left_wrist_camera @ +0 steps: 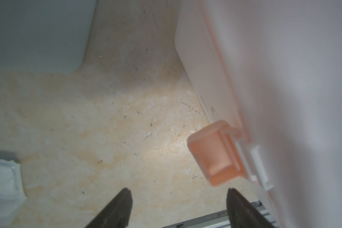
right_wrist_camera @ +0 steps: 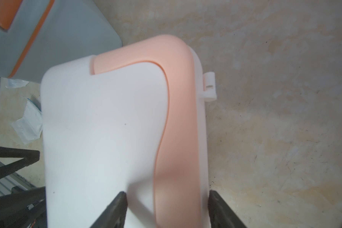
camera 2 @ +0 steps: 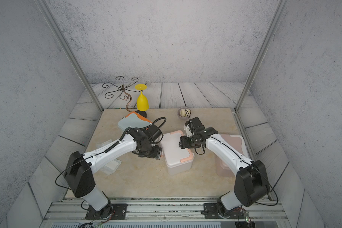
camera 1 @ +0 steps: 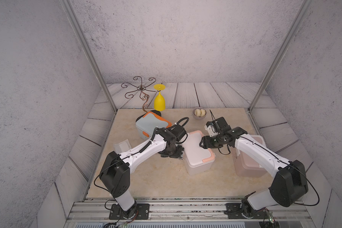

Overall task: Open first aid kits and take out gauze
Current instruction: Open the fastener of the first aid kit, then open the lid of the first aid kit.

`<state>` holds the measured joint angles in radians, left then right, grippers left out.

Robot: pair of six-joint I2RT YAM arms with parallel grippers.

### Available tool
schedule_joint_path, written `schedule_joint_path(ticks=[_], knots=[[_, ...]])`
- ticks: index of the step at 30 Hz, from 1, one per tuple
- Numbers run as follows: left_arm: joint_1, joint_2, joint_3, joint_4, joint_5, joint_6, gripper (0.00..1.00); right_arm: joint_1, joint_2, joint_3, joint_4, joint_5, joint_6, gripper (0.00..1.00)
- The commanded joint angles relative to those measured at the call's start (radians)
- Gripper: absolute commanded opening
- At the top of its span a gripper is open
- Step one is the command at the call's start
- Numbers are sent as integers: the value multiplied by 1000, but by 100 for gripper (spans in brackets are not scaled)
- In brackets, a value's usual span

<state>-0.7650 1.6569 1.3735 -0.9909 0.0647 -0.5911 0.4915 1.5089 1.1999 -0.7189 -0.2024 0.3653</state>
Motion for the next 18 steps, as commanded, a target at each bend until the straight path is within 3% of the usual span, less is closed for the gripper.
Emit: schedule_joint_path(ticks=[1, 4, 10, 14, 18], knots=[[29, -44, -44, -1, 11, -10, 78, 12, 138, -118, -219, 99, -24, 65], [61, -101, -74, 38, 60, -19, 77, 13, 132, -115, -225, 101, -25, 65], [182, -259, -209, 319, 409, -97, 78, 13, 80, -101, -216, 61, -31, 66], [191, -291, -233, 475, 521, -193, 82, 12, 29, -105, -184, -61, -25, 65], [191, -248, -235, 562, 611, -252, 83, 12, -5, -149, -93, -270, 29, 57]])
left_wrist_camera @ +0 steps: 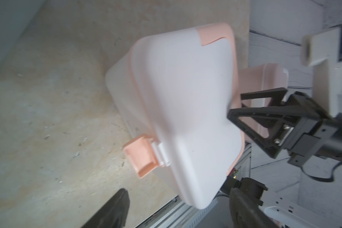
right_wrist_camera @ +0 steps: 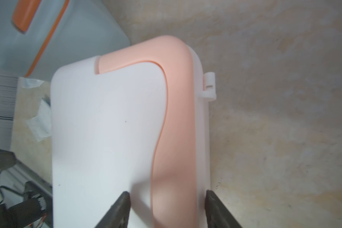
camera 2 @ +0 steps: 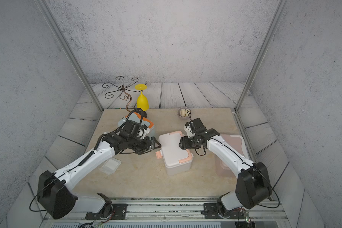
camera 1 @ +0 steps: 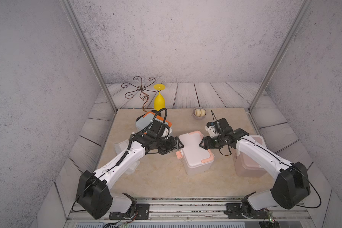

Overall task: Open first aid kits and take out gauze
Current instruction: Open the lid of the first aid kit.

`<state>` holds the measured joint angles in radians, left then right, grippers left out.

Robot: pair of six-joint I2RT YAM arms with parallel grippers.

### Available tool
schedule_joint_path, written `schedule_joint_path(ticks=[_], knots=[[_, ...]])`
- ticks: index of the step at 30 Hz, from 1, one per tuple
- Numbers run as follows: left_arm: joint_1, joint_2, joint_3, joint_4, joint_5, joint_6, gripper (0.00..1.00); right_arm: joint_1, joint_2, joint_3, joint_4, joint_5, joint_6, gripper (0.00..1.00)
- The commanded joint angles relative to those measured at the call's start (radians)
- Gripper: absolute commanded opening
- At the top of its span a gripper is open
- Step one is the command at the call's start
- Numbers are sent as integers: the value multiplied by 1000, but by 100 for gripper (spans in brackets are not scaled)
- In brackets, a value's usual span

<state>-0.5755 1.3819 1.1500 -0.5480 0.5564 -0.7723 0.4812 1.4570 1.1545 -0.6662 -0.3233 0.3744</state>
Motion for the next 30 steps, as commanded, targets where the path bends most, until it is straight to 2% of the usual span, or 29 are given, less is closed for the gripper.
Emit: schedule_joint_path(ticks=[1, 4, 6, 10, 17, 23, 30], knots=[[2, 37, -9, 118, 122, -70, 83, 22, 41, -121, -116, -198, 43, 55], [5, 57, 0, 80, 115, -50, 83, 23, 8, -170, -44, -286, 117, 52], [15, 56, 19, -1, 80, -6, 83, 22, -28, -173, -61, -248, 129, 57], [43, 6, 7, -73, 20, 30, 83, 21, -52, -143, -124, -179, 102, 60], [49, -27, -66, -65, 57, 9, 83, 21, -36, -141, -102, -188, 105, 60], [41, -41, -155, 24, 117, -49, 83, 21, -26, -136, -105, -184, 101, 60], [21, -32, -155, 72, 136, -78, 82, 21, -19, -136, -102, -184, 100, 59]])
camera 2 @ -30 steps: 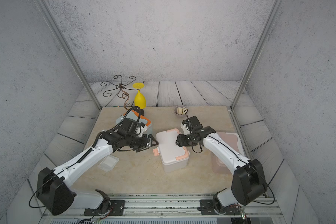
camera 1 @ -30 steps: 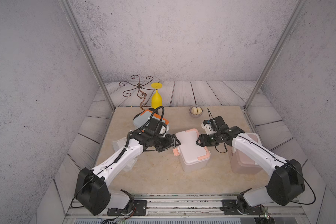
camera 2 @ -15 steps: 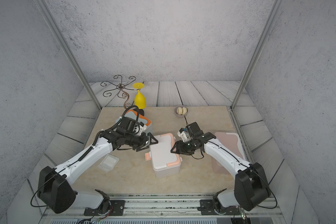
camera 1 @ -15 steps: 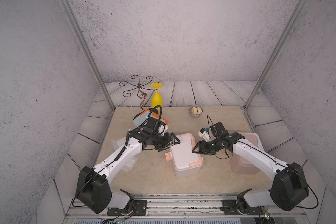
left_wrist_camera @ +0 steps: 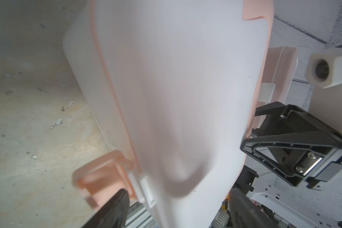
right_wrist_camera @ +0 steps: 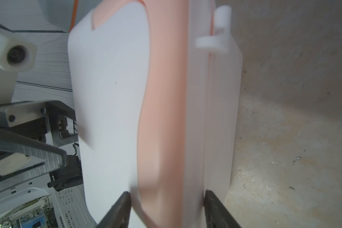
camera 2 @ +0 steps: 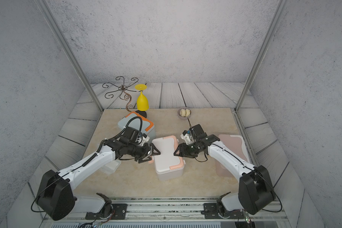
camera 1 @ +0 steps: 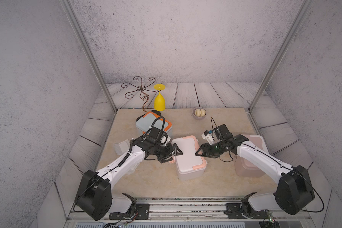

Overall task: Open first aid kits and take out gauze
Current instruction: Open the lid of the first aid kit.

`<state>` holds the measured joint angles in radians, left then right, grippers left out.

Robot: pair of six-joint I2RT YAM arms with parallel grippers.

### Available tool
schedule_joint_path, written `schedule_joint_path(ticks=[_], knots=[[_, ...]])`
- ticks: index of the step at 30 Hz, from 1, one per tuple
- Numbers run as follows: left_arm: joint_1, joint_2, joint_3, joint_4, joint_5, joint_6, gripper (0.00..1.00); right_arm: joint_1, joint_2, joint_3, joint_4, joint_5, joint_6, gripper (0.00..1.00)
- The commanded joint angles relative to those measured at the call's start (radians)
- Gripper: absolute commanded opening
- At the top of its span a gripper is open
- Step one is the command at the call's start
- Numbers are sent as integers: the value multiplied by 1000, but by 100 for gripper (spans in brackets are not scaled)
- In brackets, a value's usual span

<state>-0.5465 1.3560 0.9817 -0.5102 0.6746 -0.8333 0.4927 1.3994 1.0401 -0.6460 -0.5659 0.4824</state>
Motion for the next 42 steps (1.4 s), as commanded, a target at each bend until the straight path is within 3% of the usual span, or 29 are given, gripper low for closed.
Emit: schedule_joint_path(ticks=[1, 4, 14, 27, 34, 42], knots=[[-10, -10, 22, 18, 8, -12, 81, 9, 38, -21, -121, 58, -8, 59], [-16, -17, 49, -42, -47, 17, 81, 10, 39, -22, -119, 57, -8, 59], [-40, 14, 65, -43, -67, 17, 80, 10, 39, -23, -118, 57, -8, 59], [-44, 44, 39, 83, 7, -45, 80, 10, 26, -20, -115, 47, -1, 59], [-44, 29, 42, 140, 56, -86, 80, 7, -45, 8, -107, 72, 29, 73], [-44, 17, 51, 173, 78, -118, 80, -24, -86, -27, -26, -32, 87, 81]])
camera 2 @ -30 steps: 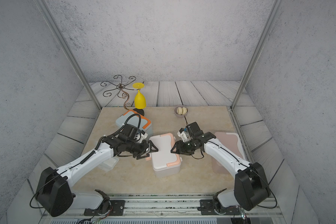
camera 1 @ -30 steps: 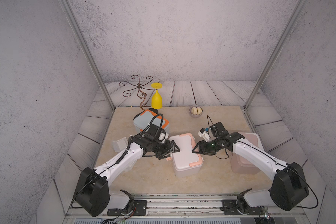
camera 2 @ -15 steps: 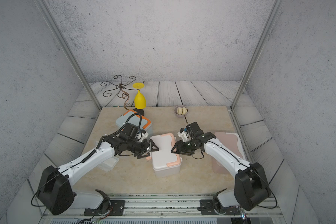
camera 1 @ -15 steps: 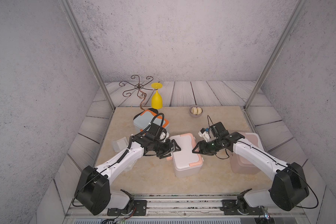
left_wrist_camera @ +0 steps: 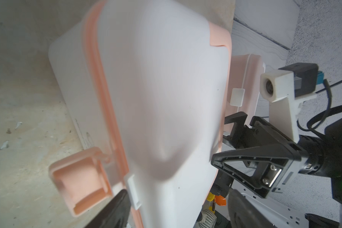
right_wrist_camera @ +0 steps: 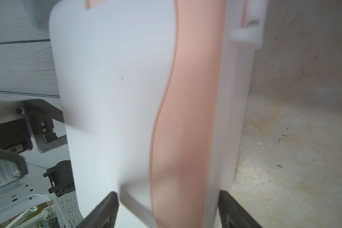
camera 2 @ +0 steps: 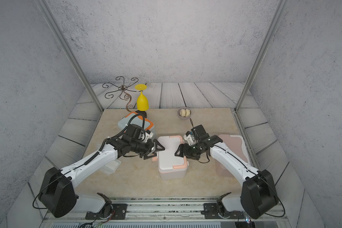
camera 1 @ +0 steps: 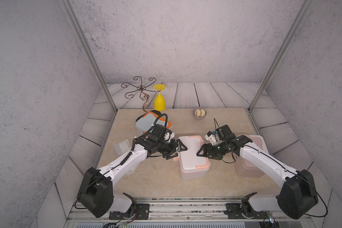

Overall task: Open first aid kits and take out gauze
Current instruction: Open the lid of the first aid kit.

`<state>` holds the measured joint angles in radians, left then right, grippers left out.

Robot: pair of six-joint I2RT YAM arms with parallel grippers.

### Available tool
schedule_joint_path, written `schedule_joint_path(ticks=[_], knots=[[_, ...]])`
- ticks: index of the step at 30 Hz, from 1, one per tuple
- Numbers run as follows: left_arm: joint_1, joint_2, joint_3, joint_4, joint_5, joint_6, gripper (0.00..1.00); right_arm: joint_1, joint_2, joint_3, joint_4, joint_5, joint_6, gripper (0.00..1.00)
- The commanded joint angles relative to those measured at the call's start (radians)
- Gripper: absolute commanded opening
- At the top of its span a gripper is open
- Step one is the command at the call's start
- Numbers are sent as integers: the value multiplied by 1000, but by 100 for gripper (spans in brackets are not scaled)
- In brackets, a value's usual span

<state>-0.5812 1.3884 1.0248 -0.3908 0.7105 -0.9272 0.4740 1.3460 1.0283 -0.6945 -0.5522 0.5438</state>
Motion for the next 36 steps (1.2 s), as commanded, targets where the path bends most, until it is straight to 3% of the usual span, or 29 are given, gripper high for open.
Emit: schedule_joint_path(ticks=[1, 11, 24, 30, 36], knots=[[-9, -17, 7, 57, 45, -27, 80, -10, -36, -20, 28, -52, 28, 83], [-16, -25, 33, 103, 70, -75, 80, -106, -127, -108, 162, -166, 104, 100], [-43, -5, 123, 147, 93, -132, 80, -173, -201, -196, 333, -280, 191, 99], [-61, 17, 187, 147, 95, -143, 80, -191, -246, -163, 238, -206, 134, 99], [-93, 73, 286, 128, 98, -135, 80, -197, -323, -78, 45, -3, 17, 99]])
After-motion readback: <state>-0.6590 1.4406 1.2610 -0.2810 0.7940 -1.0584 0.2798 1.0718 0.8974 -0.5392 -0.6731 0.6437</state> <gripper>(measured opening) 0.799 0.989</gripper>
